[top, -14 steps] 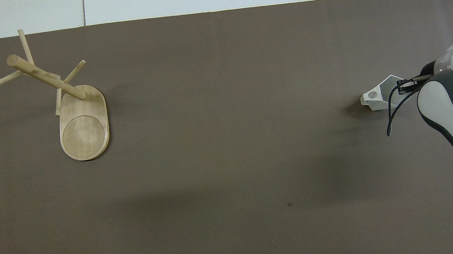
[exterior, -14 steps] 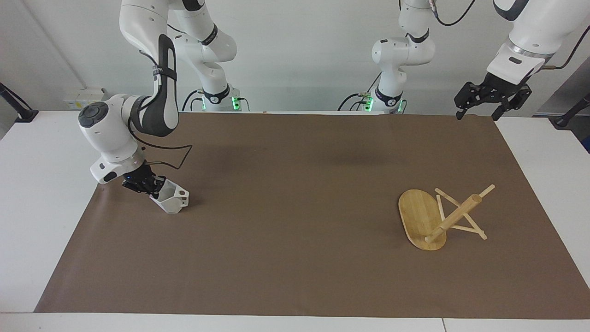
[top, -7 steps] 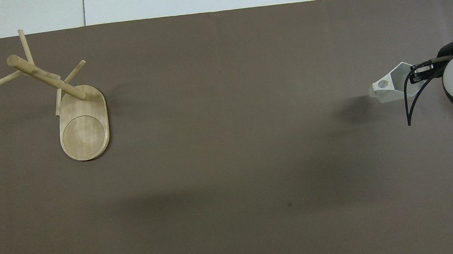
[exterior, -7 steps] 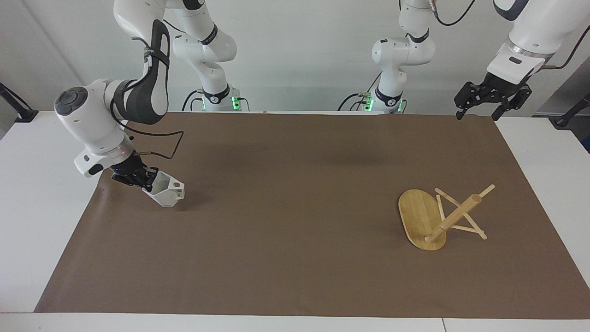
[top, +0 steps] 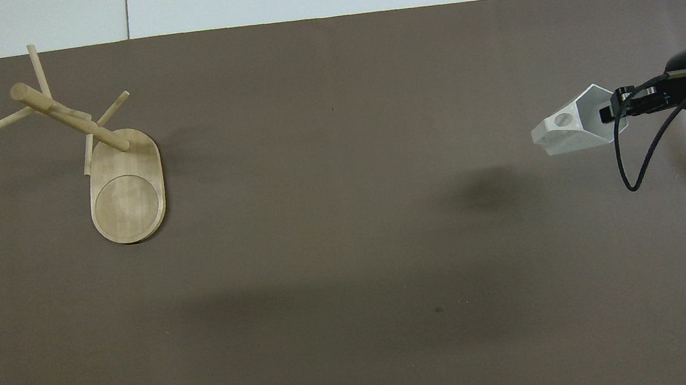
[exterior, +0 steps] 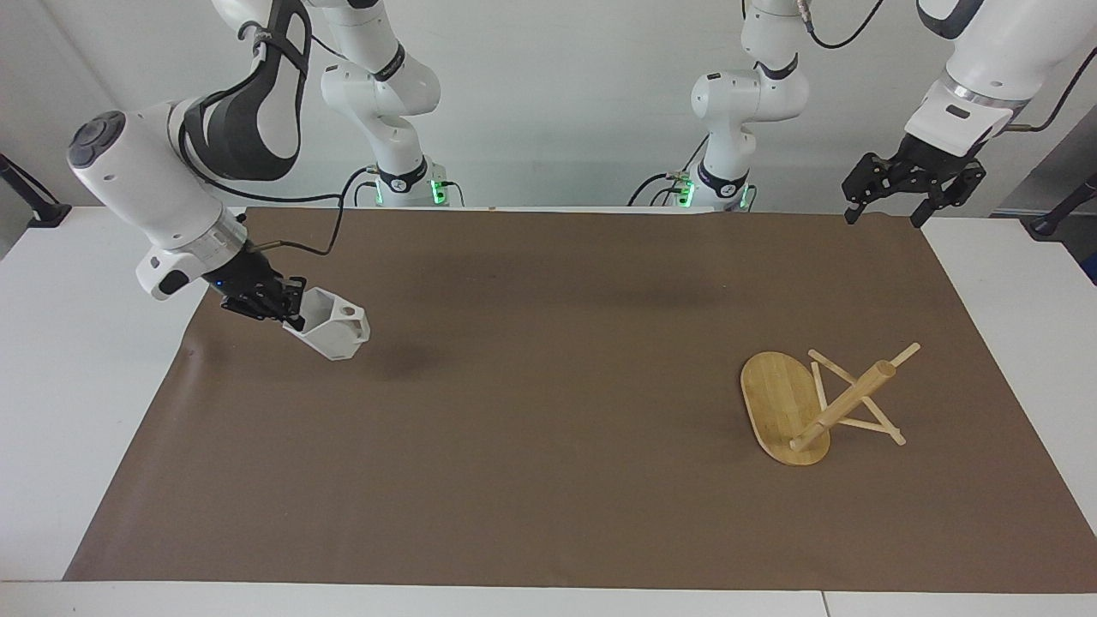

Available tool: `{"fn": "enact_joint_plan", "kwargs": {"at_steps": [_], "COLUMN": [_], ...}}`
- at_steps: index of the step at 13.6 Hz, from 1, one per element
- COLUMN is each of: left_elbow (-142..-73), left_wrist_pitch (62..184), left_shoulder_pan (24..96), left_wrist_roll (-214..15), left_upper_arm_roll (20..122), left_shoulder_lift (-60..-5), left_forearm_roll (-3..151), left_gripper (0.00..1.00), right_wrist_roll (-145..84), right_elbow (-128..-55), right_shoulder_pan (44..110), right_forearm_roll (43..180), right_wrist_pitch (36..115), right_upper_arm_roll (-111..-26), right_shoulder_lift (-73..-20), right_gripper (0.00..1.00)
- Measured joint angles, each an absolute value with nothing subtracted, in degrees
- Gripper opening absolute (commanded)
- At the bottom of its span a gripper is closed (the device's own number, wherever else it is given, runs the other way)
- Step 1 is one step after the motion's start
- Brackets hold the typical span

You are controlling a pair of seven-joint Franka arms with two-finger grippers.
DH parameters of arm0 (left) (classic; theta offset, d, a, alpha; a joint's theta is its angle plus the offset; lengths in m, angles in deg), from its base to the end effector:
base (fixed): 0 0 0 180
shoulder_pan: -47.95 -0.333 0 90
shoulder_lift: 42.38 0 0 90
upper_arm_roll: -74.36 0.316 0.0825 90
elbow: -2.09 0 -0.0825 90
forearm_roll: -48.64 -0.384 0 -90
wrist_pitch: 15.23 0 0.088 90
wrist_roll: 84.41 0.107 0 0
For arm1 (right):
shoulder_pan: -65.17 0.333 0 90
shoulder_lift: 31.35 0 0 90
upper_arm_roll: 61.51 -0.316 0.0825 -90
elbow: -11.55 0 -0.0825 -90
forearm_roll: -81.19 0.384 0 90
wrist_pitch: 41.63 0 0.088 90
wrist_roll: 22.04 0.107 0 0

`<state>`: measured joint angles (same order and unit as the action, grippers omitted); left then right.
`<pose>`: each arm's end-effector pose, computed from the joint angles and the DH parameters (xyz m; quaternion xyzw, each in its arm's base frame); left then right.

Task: Hang cup on rack
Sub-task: 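Lift the cup with the right gripper while the left gripper approaches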

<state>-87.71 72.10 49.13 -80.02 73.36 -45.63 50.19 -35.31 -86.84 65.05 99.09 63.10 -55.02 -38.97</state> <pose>0.5317 -0.0235 0.6529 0.9982 -0.0580 0.0071 0.0129 0.6013 -0.0414 0.5036 -0.9896 -0.0168 -0.0144 0.1423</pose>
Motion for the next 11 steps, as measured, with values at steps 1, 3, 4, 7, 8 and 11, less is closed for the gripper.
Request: {"fn": "enact_joint_plan", "kwargs": {"at_steps": [1,3,4,7,8,11], "left_elbow": [-87.77,-87.88,-87.92,-88.11,-88.21,-89.32], "left_wrist_pitch": [72.20,72.35,72.43,72.98,73.18,75.17], "left_shoulder_pan": [49.11,49.09,49.07,49.05,49.09,49.19], "left_wrist_roll": [-80.04,-80.32,-81.06,-87.62,-90.45,-98.61], "left_upper_arm_roll": [73.43,73.67,73.81,73.93,73.83,73.11], "left_shoulder_lift": [-45.65,-45.68,-45.70,-45.81,-45.86,-46.00], "left_forearm_roll": [50.32,50.74,51.45,53.58,54.07,55.47], "left_gripper": [1.00,1.00,1.00,1.00,1.00,1.00], "right_wrist_roll": [-35.30,-34.71,-33.30,-28.34,-27.58,-25.51], "right_elbow": [-86.83,-86.84,-86.84,-86.83,-86.84,-86.86], "right_shoulder_pan": [65.11,65.37,65.50,65.61,65.66,65.74], "right_forearm_roll": [101.17,107.10,109.66,116.19,117.82,121.94], "right_wrist_pitch": [62.40,61.75,61.71,61.73,61.93,63.41], "right_upper_arm_roll": [-56.21,-58.15,-58.99,-63.16,-64.68,-68.50], "right_shoulder_lift": [-38.34,-37.40,-37.06,-36.15,-35.99,-35.90], "right_gripper": [0.00,0.00,0.00,0.00,0.00,0.00]}}
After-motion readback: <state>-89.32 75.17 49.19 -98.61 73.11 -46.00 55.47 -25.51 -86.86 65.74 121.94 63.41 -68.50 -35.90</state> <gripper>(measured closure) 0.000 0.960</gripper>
